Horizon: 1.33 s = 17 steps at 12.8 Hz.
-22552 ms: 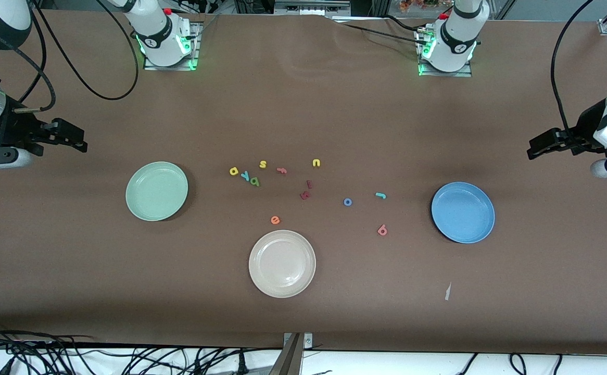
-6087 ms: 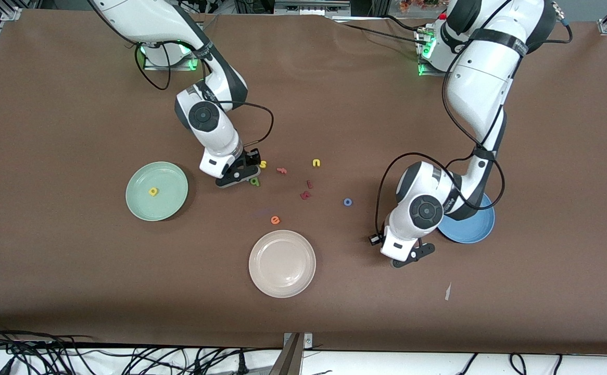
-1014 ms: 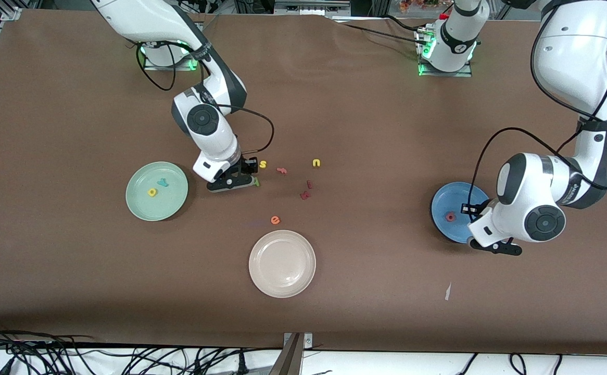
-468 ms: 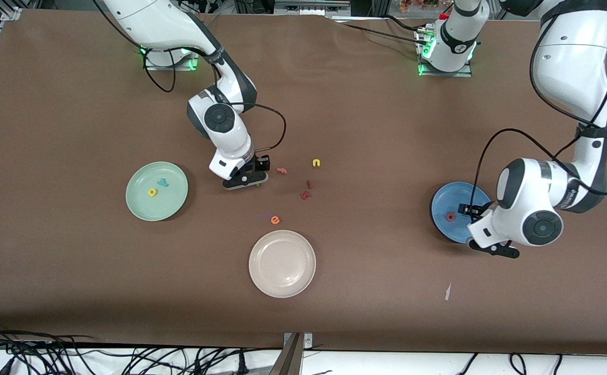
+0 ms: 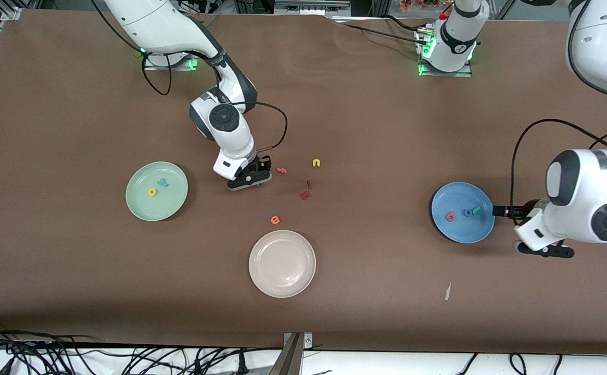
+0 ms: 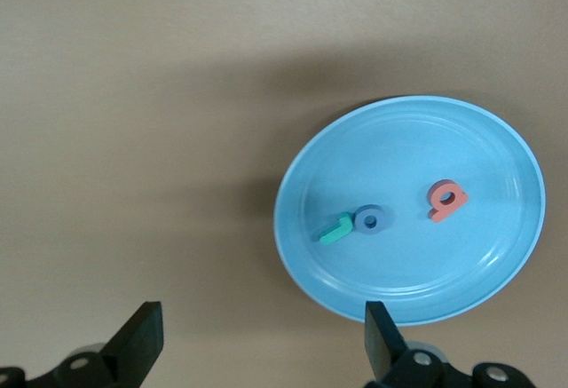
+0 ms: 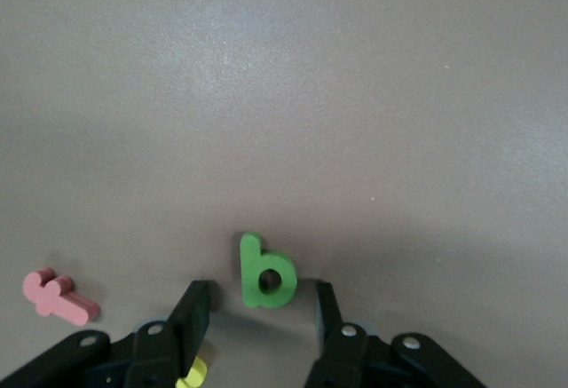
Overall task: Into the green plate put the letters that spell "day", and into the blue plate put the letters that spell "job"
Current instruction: 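Return the left gripper to rest while the right gripper grasps the green b, then carry the green b to the green plate and open the right gripper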
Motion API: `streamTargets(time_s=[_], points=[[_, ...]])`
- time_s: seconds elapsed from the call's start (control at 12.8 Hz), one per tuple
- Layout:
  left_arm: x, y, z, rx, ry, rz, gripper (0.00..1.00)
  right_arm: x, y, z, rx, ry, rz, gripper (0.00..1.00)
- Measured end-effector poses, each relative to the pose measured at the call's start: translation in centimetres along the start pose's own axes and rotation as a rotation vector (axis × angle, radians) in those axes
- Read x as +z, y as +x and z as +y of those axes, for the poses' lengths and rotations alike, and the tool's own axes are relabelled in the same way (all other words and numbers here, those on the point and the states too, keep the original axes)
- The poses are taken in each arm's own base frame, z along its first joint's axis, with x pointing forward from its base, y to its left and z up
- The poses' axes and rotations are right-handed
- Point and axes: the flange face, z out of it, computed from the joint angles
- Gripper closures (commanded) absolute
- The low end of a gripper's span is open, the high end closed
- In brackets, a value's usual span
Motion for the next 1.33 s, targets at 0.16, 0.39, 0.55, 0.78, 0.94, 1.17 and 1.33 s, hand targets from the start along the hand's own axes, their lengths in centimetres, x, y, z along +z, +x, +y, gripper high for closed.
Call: streamTargets(time_s=[0.16,0.39,0.55,0.78,0.94,1.17,1.33], points=[[-1.9,-0.9,-1.0,-0.016,0.002,0.013,0.00,0.0,0.0,0.0,-0.003,-0.002,0.003,0.59],[-5.3,-3.0,-4.2,-0.067,-0.004,0.051,0.00,-0.1,0.2,0.1,-0.010,-0.007,0.008,0.74],[-10.4,-5.4,-4.1,-0.083,-0.024,0.136,0.00,-0.2,0.2,0.2,-0.015,-0.010,0.011,0.80],[-20.2,-12.1,-0.5,-0.070,-0.091,0.301,0.00,-0.3,0.4,0.3,-0.025,-0.011,0.014,0.81],[-23.7,-16.1,3.0,-0.028,-0.084,0.316,0.00,-0.6,0.9,1.2,-0.043,-0.019,0.025,0.81],[-24.0,-18.0,3.4,-0.033,-0.087,0.274,0.00,-2.8,2.1,4.4,-0.102,-0.066,0.000,0.81],[-23.0,-17.8,2.3,-0.037,-0.091,0.254,0.00,-5.4,2.8,8.2,-0.144,-0.092,-0.023,0.81]])
